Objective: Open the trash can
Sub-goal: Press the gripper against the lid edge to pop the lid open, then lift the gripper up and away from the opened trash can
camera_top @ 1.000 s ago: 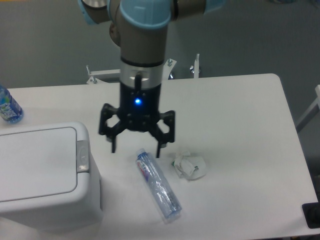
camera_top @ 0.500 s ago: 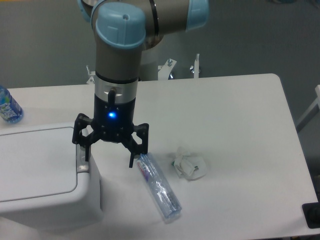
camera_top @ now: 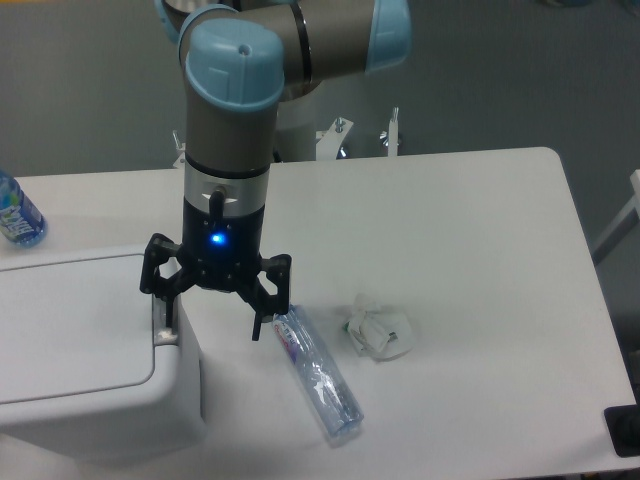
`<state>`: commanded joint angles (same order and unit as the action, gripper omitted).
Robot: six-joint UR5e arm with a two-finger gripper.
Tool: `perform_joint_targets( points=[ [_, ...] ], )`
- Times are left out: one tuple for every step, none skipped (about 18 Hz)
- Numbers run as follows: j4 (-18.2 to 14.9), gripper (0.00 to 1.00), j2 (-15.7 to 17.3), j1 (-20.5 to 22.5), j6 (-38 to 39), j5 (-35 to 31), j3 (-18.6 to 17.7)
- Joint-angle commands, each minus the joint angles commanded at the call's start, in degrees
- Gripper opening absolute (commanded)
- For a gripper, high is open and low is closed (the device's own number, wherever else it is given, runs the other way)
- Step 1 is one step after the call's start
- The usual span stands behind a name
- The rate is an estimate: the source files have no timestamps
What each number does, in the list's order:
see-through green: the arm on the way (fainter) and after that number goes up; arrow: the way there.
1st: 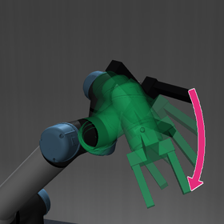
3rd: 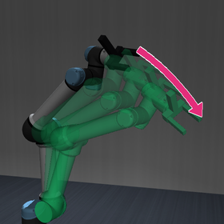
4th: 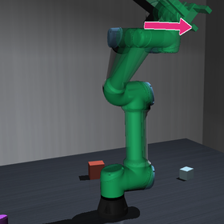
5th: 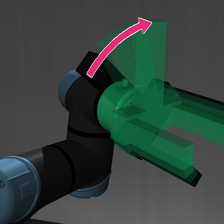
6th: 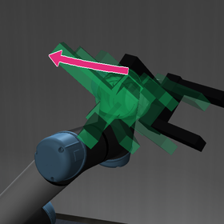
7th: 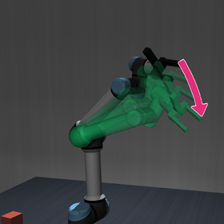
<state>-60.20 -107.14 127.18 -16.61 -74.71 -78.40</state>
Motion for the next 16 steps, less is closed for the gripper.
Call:
perform_joint_targets(
  points=[
    [0.1, 1.0, 0.0, 0.0, 0.0, 0.0, -0.1],
    [0.0, 1.0, 0.0, 0.0, 0.0, 0.0, -0.1],
    [0.1, 1.0, 0.0, 0.0, 0.0, 0.1, -0.1],
    [0.1, 1.0, -0.1, 0.0, 0.0, 0.0, -0.1],
    [0.1, 1.0, -0.2, 0.0, 0.0, 0.0, 0.0],
    [0.0, 1.0, -0.3, 0.0, 0.0, 0.0, 0.0],
    [0.0, 1.0, -0.3, 0.0, 0.0, 0.0, 0.0],
    [0.1, 1.0, -0.4, 0.0, 0.0, 0.0, 0.0],
    [0.1, 1.0, -0.4, 0.0, 0.0, 0.0, 0.1],
    [0.1, 1.0, -0.4, 0.0, 0.0, 0.0, 0.1],
    [0.1, 1.0, -0.4, 0.0, 0.0, 0.0, 0.1],
    [0.1, 1.0, -0.4, 0.0, 0.0, 0.0, 0.2],
    [0.1, 1.0, -0.4, 0.0, -0.1, 0.0, 0.5],
    [0.0, 1.0, -0.4, 0.0, -0.2, 0.0, 1.1],
    [0.3, 1.0, -0.4, 0.1, -0.8, 0.0, 2.1],
    [0.4, 1.0, -0.4, 0.2, -2.0, 0.0, 3.0]
  ],
)
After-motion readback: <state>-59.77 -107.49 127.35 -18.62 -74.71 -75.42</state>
